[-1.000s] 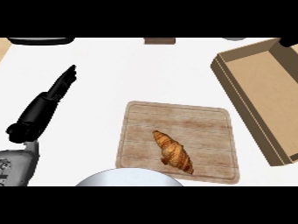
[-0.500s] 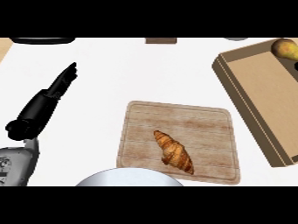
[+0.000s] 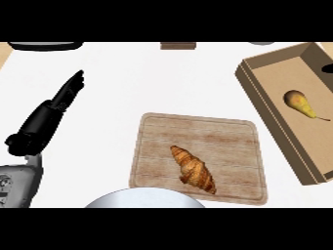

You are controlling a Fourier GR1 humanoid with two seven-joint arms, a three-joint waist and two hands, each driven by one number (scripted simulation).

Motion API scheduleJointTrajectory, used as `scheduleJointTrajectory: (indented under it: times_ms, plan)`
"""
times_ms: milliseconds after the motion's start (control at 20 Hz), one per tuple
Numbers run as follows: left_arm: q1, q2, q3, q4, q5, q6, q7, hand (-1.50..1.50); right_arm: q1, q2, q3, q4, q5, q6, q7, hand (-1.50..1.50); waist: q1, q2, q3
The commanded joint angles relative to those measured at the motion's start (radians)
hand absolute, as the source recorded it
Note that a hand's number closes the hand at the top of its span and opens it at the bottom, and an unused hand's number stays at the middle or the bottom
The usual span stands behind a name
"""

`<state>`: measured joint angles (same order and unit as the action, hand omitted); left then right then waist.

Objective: Pick the pear from the cutting board and place it in the cardboard box

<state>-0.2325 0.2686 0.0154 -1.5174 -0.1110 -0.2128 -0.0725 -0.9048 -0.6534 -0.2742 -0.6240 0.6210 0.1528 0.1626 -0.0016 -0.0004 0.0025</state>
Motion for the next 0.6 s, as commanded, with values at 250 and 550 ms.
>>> scheduleJointTrajectory:
  times_ms: [250,550]
  plan:
    - [0.021,0.007,0.011,-0.019,0.010,-0.010,-0.004,0.00,0.014,0.046,-0.407,-0.036,-0.351,-0.250,-0.095,-1.50,-0.005,-0.001,0.000]
    - [-0.009,-0.012,0.001,-0.033,0.006,-0.011,0.026,0.00,0.091,-0.040,-0.492,0.007,-0.424,-0.268,-0.189,-1.50,0.008,0.005,-0.001]
